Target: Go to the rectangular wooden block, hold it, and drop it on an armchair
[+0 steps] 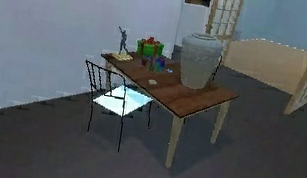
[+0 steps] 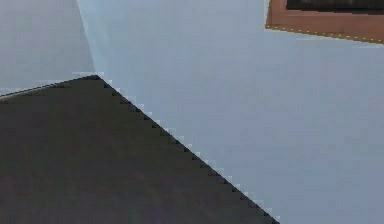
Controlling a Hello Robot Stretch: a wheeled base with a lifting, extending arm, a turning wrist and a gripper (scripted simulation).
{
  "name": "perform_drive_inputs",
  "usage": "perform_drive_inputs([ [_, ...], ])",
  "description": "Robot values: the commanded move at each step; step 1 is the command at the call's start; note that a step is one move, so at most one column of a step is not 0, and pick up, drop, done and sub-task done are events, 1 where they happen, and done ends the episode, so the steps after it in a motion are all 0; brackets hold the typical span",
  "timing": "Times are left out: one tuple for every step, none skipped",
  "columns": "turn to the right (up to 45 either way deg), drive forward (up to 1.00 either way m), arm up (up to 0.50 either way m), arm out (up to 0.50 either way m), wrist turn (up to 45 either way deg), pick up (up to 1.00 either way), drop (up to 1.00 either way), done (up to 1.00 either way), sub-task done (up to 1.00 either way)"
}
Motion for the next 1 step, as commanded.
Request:
perform_drive_inputs([
  [0.0, 0.35, 0.0, 0.0, 0.0, 0.0, 0.0, 0.0, 0.0],
])
